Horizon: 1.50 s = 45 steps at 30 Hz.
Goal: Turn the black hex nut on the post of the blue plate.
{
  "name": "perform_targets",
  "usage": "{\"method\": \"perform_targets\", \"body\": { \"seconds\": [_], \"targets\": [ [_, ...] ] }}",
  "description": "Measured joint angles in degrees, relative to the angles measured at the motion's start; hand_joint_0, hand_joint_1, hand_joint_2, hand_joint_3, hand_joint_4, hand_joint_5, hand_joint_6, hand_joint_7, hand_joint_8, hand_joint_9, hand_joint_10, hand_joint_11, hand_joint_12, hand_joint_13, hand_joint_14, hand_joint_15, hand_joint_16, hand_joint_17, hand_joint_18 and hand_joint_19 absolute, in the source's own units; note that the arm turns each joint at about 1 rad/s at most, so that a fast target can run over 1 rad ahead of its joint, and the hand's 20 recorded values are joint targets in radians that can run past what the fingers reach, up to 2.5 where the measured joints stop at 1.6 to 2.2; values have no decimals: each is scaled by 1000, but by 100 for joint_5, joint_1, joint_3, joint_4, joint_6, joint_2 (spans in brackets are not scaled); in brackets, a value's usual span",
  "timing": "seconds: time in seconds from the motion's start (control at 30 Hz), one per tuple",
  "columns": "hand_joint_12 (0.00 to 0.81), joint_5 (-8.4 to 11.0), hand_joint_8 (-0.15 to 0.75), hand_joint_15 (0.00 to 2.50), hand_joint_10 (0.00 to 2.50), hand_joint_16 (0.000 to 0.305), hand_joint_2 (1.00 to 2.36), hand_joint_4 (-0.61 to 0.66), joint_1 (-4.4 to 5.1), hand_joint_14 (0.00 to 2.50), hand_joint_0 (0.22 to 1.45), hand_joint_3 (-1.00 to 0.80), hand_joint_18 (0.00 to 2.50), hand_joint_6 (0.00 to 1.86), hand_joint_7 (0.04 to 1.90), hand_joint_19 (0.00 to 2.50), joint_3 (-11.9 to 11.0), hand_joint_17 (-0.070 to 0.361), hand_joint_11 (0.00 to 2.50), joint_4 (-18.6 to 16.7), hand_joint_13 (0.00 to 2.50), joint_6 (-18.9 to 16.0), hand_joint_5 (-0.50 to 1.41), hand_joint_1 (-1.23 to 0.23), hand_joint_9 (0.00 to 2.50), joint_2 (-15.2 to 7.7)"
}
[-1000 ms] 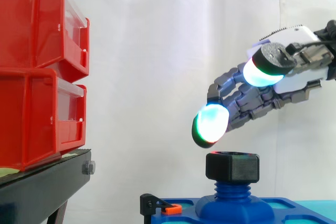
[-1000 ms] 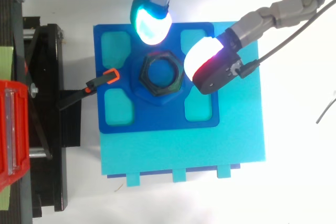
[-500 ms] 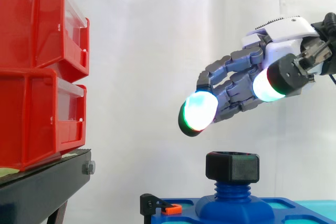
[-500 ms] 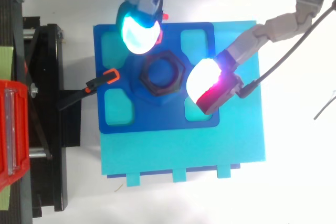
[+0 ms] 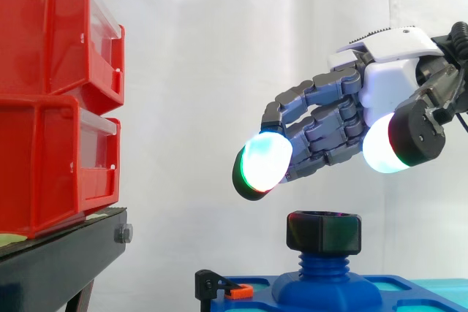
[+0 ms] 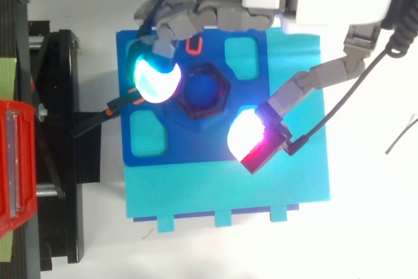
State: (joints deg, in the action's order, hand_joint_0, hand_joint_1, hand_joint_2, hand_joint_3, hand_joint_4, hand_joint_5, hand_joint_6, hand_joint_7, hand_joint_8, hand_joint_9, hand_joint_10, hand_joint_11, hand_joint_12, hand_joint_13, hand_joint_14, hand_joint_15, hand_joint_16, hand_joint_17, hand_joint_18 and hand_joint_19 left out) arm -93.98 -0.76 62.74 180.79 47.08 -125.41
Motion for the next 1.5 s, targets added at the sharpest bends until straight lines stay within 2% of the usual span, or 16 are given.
{"method": "perform_targets", "body": {
  "seconds": [0.27,0.37,0.43,0.83,1.1,1.5],
  "targets": [
    [324,2,218,0,4,41,1000,126,47,0,438,-500,0,503,841,0,1,93,136,91,31,-10,-260,-884,161,-32],
    [328,1,225,0,4,42,1000,132,48,0,432,-500,0,502,839,0,1,95,137,107,29,-40,-259,-808,162,-53],
    [339,1,237,0,5,44,1000,158,48,0,416,-500,0,503,873,0,1,99,141,118,27,-77,-252,-681,159,-59],
    [345,-25,245,0,6,46,1000,180,-4,0,414,-500,0,502,926,0,1,103,156,225,0,-129,-247,-469,106,-63],
    [344,-128,244,0,4,46,1000,182,-77,0,420,-500,0,503,925,0,1,103,156,337,0,-128,-246,-452,105,-63],
    [343,-267,245,0,5,45,1000,183,-186,0,423,-500,0,503,925,0,1,102,157,328,0,-79,-245,-443,107,-63]
  ]
}}
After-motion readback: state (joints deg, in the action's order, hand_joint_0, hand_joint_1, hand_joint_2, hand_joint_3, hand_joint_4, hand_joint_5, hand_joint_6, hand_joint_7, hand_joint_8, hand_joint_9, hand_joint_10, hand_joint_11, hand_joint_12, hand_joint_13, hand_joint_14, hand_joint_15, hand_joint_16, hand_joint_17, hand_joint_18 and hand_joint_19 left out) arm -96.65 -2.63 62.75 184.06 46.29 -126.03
